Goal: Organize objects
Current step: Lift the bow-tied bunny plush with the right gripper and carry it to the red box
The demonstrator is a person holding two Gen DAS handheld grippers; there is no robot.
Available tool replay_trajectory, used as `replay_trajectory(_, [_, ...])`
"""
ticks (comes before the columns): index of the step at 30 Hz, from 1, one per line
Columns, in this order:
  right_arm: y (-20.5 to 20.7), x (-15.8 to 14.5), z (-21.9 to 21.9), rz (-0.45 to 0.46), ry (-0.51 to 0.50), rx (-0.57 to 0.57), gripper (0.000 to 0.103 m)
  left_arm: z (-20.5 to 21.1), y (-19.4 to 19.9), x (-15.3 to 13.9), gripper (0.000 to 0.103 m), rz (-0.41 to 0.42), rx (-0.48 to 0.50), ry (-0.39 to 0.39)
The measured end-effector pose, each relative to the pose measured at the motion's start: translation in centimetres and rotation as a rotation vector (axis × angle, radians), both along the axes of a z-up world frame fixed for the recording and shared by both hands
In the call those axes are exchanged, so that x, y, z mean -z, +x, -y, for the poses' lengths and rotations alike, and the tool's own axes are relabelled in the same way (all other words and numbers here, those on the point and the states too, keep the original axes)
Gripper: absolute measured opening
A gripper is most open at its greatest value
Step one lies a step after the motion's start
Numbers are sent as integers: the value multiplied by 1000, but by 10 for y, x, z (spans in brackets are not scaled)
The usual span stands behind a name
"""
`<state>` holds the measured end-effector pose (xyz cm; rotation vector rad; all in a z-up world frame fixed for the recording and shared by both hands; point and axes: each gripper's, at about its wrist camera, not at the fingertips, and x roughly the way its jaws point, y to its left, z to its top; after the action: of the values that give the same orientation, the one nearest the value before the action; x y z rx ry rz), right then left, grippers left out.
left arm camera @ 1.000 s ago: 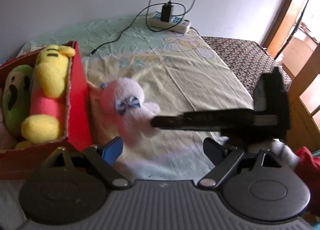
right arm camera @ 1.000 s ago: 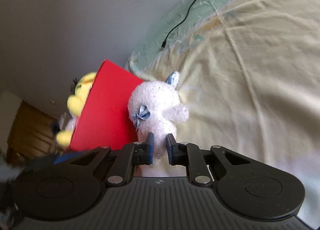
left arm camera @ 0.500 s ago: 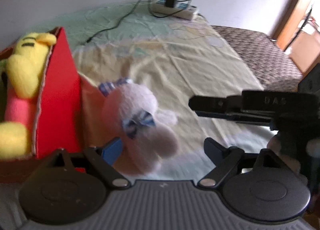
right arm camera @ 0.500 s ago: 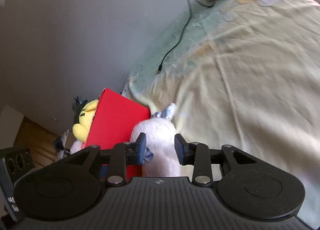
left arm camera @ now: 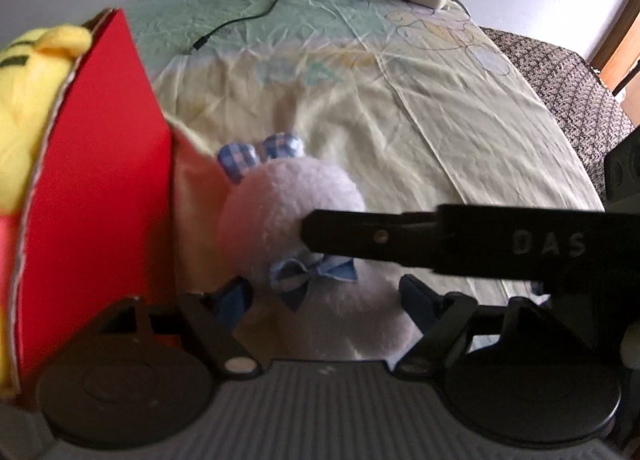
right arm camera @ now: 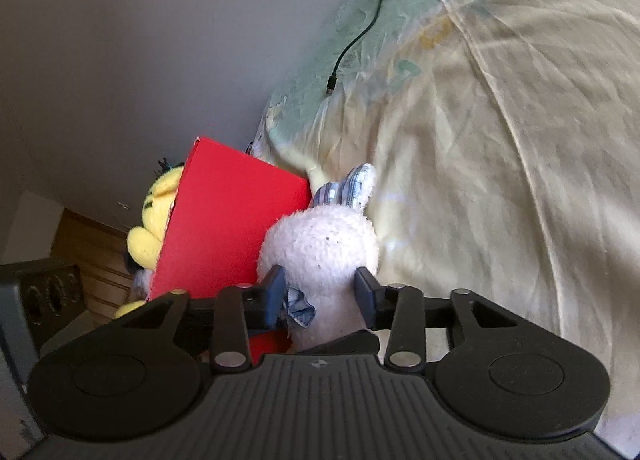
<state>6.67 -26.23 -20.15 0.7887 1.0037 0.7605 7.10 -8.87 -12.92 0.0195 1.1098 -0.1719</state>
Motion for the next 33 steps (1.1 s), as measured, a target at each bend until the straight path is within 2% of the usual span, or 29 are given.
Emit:
replay_trajectory(4, [-6,-3,9,1,6,5,27,6,4,-1,77,2,22,11])
replay_trajectory(7, [-10,-4,16,-7,20,21,24,9,6,-1,76,-5,37,7])
replay_trajectory(20, [-42,-18,26,31,9,87,24,21,-6,-12,75,18,110,6])
replay_trajectory(33, [-84,-48,31,124,18,161,24,27,-45,-41,75,126,199,5])
